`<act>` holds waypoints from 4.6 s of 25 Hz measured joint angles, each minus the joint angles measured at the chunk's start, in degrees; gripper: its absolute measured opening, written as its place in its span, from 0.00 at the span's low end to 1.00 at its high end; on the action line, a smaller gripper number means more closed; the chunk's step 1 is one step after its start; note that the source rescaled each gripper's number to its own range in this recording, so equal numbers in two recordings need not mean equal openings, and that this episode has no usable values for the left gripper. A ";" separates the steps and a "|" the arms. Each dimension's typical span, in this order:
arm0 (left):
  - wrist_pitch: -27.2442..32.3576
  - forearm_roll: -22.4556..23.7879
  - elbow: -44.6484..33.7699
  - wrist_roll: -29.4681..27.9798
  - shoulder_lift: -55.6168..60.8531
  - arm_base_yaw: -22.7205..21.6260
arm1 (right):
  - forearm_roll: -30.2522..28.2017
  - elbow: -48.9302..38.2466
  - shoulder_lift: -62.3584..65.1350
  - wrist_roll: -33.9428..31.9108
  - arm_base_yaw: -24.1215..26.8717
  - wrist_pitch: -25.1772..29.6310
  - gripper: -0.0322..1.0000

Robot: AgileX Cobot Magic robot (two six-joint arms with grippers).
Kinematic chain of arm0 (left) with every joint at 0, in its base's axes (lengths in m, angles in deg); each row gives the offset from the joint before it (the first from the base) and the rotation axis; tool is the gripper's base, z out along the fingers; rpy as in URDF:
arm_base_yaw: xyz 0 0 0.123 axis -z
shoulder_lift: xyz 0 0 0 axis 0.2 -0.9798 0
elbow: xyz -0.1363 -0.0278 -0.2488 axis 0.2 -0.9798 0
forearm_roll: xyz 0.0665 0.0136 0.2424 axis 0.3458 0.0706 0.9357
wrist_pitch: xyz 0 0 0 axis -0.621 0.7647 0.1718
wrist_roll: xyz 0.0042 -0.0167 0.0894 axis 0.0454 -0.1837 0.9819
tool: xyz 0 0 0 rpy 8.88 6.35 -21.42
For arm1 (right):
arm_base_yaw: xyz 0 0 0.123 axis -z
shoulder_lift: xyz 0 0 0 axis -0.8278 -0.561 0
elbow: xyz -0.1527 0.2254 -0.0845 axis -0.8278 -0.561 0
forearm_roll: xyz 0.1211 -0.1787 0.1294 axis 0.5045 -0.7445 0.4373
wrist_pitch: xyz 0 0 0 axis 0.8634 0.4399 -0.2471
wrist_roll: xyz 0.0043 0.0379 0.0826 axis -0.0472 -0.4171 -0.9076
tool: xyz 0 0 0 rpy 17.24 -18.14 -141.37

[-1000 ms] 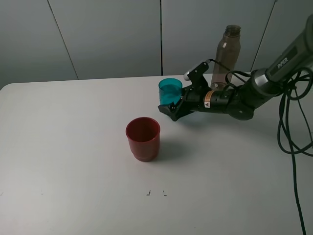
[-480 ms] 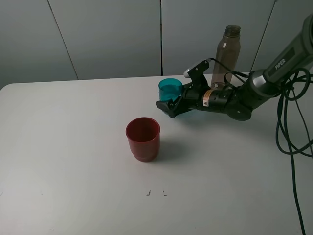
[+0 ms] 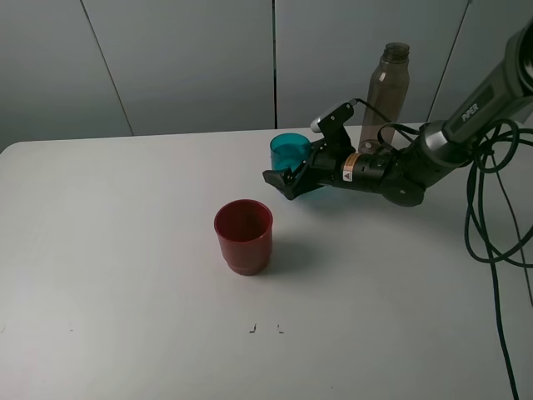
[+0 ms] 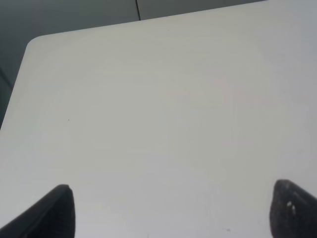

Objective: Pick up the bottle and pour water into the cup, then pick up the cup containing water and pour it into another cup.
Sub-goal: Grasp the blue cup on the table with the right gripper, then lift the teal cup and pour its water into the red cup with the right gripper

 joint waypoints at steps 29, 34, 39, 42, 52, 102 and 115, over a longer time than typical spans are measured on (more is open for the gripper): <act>0.00 0.00 0.00 0.00 0.00 0.00 | 0.08 0.44 -1.48 2.83 0.00 -5.43 0.07; 0.00 0.00 0.00 0.00 0.00 0.00 | 0.08 0.44 -1.48 3.04 0.00 -5.43 0.08; 0.00 0.00 0.00 0.00 0.00 0.00 | 0.08 0.44 -1.48 3.04 0.00 -5.43 0.08; 0.00 0.00 0.00 0.00 0.00 0.00 | 0.08 0.44 -1.48 3.04 0.00 -5.43 0.08; 0.00 0.00 0.00 0.00 0.00 0.00 | -2.91 0.44 0.03 5.09 0.00 -4.00 0.08; 0.00 0.00 0.00 0.00 0.00 0.00 | -11.19 -8.76 16.81 16.75 -4.20 -3.37 0.08; 0.00 0.00 0.00 0.39 0.00 0.00 | -9.47 -8.76 16.81 17.87 -7.65 -2.61 0.08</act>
